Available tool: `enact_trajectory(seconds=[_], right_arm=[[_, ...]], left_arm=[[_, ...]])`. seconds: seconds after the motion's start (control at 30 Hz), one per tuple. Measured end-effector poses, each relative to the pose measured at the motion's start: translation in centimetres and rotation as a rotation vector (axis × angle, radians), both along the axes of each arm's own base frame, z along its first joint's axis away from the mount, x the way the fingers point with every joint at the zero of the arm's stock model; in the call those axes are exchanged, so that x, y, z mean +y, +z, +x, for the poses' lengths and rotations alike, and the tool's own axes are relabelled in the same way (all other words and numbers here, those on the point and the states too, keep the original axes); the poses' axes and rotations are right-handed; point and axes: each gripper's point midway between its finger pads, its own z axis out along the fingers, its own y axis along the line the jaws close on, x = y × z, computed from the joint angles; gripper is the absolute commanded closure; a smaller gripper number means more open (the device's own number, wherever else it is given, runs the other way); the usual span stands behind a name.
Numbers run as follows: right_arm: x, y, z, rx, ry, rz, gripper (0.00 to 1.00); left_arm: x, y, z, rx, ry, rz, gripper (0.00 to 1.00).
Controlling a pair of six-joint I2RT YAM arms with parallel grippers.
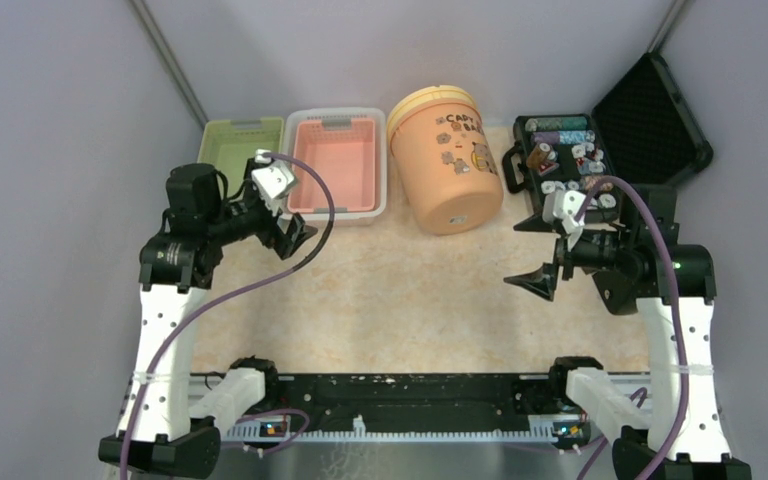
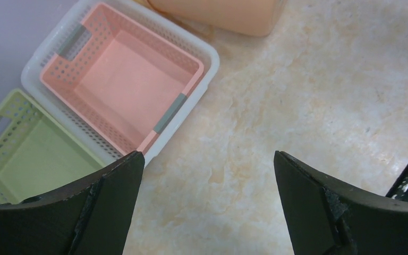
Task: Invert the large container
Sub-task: Pick up the container from the container.
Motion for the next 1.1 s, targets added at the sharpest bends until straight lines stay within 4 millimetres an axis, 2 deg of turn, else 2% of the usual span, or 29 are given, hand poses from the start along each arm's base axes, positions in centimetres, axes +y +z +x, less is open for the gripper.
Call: enact_trajectory(seconds=[0.13,0.33,0.5,0.6,0.8,0.93,1.1], right_arm=[[-0.3,-1.8,1.0,0.022,-0.035,-0.015,0.01],[-0.7,-4.6,2.8,0.07,-0.097,-0.018,0.01],[-1.0,-5.6,4.0,0.08,-0.137,-0.012,0.01],[-1.1,-5.9,4.7,0.078,-0.163,-0.011,0.01],[-0.9,-6.0,5.7,0.081,-0.194,-0.007,0.01],[-0.8,-6.7,6.6,0.073,-0.234,-0.018,0.01],[-1.2,-7.1,7.2,0.06,-0.28,-0.018,0.01]], left_arm=[[1.0,-2.9,1.0,0.02,0.033,0.06,0.01],[1.6,-5.9,1.8,0.028,0.043,0.115,0.01],[1.9,-8.8,2.3,0.051,0.048,0.133,0.01],[1.8,-9.7,2.5,0.058,0.051,0.126,0.01],[1.7,-9.8,3.3,0.034,0.067,0.108,0.01],[2.6,-10.7,3.8,0.042,0.131,0.12,0.01],[3.6,-10.6,5.3,0.029,0.21,0.127,0.01]])
